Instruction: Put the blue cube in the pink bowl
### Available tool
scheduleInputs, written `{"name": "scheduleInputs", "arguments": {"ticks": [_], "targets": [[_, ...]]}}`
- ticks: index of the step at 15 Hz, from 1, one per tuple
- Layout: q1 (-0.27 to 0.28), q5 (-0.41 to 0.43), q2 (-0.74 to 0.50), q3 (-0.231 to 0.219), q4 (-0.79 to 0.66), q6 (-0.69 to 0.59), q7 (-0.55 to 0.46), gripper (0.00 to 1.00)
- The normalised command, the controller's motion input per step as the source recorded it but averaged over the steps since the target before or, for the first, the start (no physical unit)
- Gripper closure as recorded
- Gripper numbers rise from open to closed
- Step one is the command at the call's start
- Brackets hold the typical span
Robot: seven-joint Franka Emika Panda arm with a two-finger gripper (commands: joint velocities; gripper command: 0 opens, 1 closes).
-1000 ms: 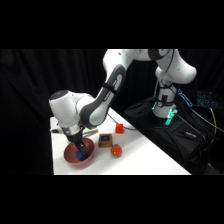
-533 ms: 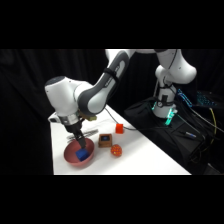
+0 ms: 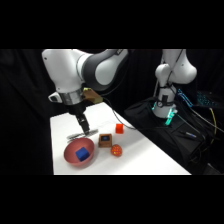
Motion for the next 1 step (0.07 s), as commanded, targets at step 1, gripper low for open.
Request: {"name": "scheduleInputs", "arguments": {"ticks": [1], "targets": [[0.102, -0.133, -0.43, -0.095, -0.29, -0.17, 0.28, 0.0]]}}
